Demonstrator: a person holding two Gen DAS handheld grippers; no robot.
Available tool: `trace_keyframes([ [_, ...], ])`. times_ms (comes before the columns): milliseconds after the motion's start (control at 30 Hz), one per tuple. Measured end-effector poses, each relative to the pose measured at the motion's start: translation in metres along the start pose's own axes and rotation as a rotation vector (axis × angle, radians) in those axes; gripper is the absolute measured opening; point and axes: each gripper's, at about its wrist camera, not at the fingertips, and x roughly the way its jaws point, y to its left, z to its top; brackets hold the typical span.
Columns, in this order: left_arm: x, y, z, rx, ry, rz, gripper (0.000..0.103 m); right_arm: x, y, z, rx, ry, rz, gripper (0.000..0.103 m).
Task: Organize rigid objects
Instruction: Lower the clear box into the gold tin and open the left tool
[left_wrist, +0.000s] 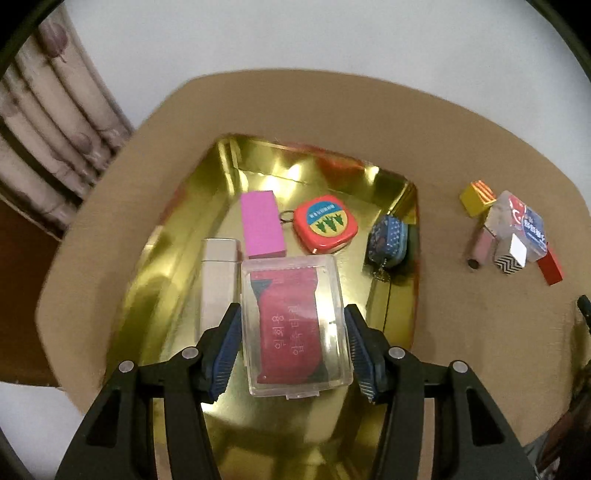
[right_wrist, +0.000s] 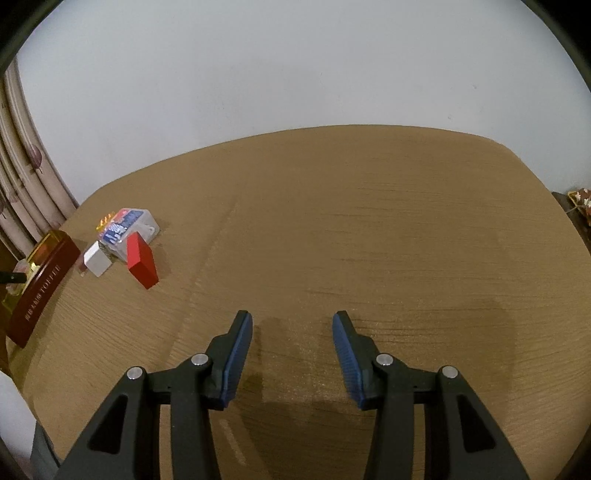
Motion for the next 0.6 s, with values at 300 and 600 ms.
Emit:
trace_keyframes([
  [300, 0.04, 0.005, 0.007, -0.014, 0.042, -0.024, 0.051, 0.004, 0.006, 0.0, -0.019, 0.008, -0.021, 0.047],
  [600, 0.023, 0.003, 0.0, -0.017, 0.004, 0.009, 0.059, 0.003, 0.005, -0.001, -0.026, 0.009, -0.016, 0.051],
])
